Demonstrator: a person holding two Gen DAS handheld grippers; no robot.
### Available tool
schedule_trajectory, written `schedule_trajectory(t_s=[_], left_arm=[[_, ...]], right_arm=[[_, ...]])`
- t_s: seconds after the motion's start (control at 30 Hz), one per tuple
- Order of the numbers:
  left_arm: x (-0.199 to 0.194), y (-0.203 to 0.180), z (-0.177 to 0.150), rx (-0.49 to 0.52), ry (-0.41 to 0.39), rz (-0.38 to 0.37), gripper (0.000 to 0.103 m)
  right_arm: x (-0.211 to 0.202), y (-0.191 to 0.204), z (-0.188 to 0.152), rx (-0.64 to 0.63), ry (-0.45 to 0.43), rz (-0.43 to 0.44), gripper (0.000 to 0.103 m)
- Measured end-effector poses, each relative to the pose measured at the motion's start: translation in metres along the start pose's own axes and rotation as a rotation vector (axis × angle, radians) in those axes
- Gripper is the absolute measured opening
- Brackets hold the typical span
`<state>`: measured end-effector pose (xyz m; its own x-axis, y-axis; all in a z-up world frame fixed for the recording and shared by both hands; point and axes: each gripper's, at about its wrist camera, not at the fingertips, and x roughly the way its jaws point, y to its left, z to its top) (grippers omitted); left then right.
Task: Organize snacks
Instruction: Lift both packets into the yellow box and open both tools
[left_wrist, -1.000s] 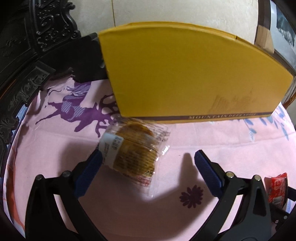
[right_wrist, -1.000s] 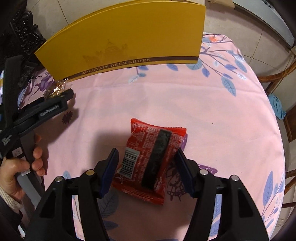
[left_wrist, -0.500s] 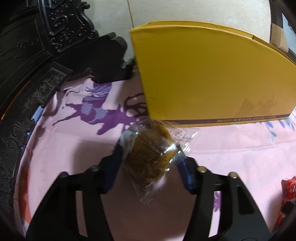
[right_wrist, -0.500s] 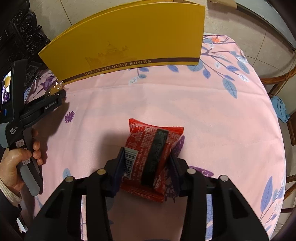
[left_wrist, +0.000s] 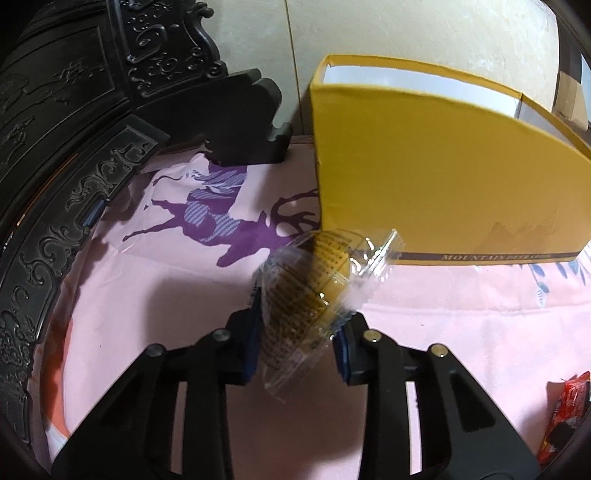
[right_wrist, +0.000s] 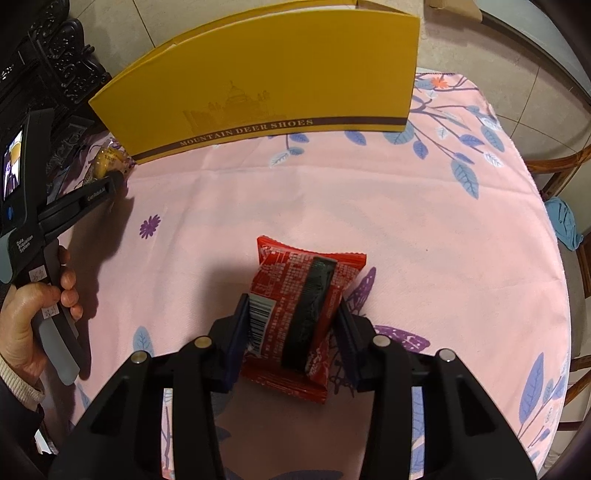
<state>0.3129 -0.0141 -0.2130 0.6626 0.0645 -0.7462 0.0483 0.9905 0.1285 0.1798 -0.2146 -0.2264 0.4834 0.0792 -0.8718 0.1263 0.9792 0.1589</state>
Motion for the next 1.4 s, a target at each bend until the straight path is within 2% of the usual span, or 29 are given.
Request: schedule_trajectory(t_s=[0.3,0.5,0.67,0.8,0.97,1.1,1.37,1.4], left_arm=[[-0.043,-0.001,-0.002,-0.034,-0.027,-0.032,0.03],[-0.082,-0.004,0.009,-0.041,-0.074,-0.066,0.03],[-0.118,-0.011,0.043,-0.02,-0.162,-0.116,0.03],[-0.131,-0.02,0.086,-0.015,-0.22,-0.166,0.03],[-0.12,-0.038,0.144,-0.003,-0.253,-0.186,0.03],[-0.095,-0.052,0.171,-0.003,-0.215,-0.18,0.03],[-0.044,-0.066,0.181,-0.008,-0.097,-0.132,0.032],[-0.041,-0.067,0.18,-0.014,-0.093,-0.127,0.042]], right_arm=[[-0.021,0.003,0.009,-0.026,-0.039,0.02,0.044],[-0.041,0.002,0.02,-0.031,-0.084,0.042,0.044],[-0.072,0.002,0.049,-0.043,-0.172,0.063,0.044],[-0.103,0.001,0.104,-0.064,-0.298,0.095,0.044],[-0.114,0.003,0.183,-0.083,-0.41,0.109,0.044],[-0.097,0.002,0.229,-0.078,-0.396,0.119,0.044],[-0.054,0.01,0.262,-0.094,-0.32,0.095,0.045],[-0.05,0.011,0.263,-0.093,-0.312,0.089,0.045]])
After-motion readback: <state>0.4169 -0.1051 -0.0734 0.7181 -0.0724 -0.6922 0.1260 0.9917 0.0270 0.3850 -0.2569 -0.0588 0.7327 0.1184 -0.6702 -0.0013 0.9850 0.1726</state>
